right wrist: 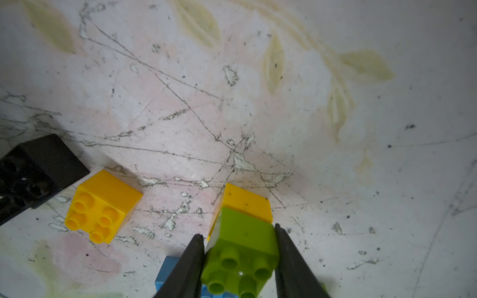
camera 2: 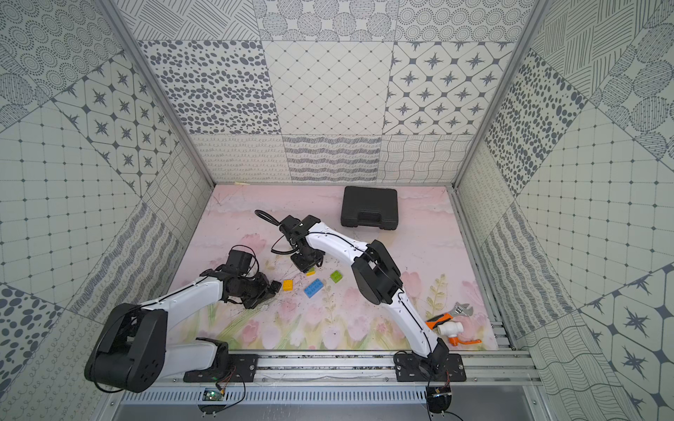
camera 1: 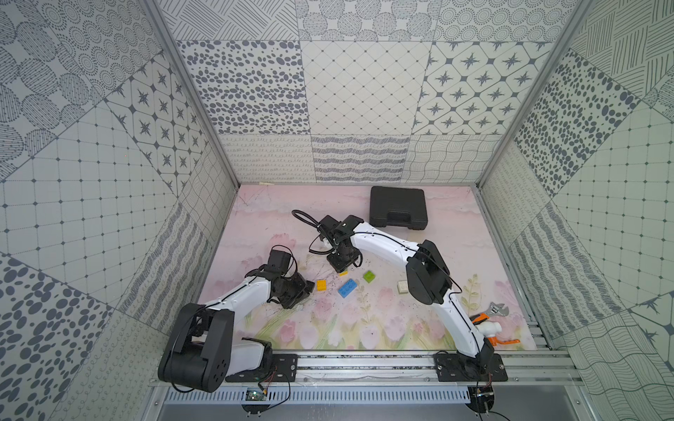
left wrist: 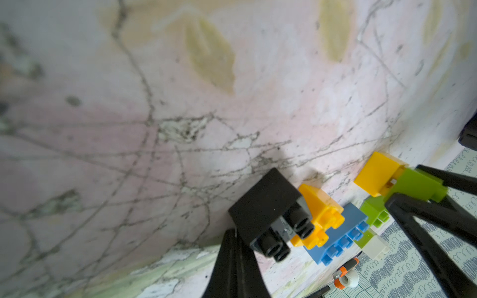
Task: Assemble the number 4 with lego
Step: Move the lego brick at the center of the board, then place the lego brick at the center of the board, then pick up the lego brick from the center of the board.
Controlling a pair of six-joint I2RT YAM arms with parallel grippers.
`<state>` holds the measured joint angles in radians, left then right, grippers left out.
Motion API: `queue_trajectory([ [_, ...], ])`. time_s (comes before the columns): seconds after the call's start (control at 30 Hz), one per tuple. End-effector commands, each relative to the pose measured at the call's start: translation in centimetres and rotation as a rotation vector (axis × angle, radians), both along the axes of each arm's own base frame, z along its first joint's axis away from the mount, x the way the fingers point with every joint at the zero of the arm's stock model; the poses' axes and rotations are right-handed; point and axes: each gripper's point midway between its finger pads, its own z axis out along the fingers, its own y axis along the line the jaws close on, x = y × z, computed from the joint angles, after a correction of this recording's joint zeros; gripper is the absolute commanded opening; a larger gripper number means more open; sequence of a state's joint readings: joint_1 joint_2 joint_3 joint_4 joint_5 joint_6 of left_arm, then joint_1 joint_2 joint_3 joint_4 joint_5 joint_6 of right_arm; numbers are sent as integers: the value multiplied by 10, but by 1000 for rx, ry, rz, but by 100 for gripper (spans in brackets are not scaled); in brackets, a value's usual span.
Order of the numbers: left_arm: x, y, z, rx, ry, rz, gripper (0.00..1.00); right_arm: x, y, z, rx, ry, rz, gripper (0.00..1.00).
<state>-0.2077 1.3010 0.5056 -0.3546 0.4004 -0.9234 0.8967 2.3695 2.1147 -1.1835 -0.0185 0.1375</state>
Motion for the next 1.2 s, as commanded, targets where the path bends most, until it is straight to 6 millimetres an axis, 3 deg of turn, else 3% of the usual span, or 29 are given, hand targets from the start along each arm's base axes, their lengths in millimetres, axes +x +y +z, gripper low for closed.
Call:
queue_trajectory([
  [0.0,-26,27,-22,153,105,15,0,1,5,8,7,-13,9,28],
  [0.13,-27,27,-25,152,113,10,0,14,-2,28,19,-70,-47,28],
  [0.23,-27,26,-25,151,117,8,0,30,-19,34,35,-91,-129,29],
  [0.37,-25,26,-24,150,114,7,0,47,-51,18,27,-68,-240,30],
  [0.53,-27,26,-26,150,126,6,0,59,-76,-15,-7,-52,-290,34],
  [0.6,-27,26,-26,151,127,7,0,59,-81,-23,-21,-43,-299,39],
  [0.67,-27,26,-26,151,128,8,0,60,-84,-25,-30,-56,-313,51],
  [0.73,-26,26,-27,153,128,9,0,62,-89,-21,-44,-82,-346,66],
  [0.83,-27,26,-27,153,134,10,0,66,-97,-11,-56,-122,-392,74],
  [0.97,-27,26,-28,153,136,10,0,65,-101,-5,-61,-131,-449,75],
  [1.17,-29,27,-30,157,141,6,0,68,-93,0,-5,-130,-542,71],
])
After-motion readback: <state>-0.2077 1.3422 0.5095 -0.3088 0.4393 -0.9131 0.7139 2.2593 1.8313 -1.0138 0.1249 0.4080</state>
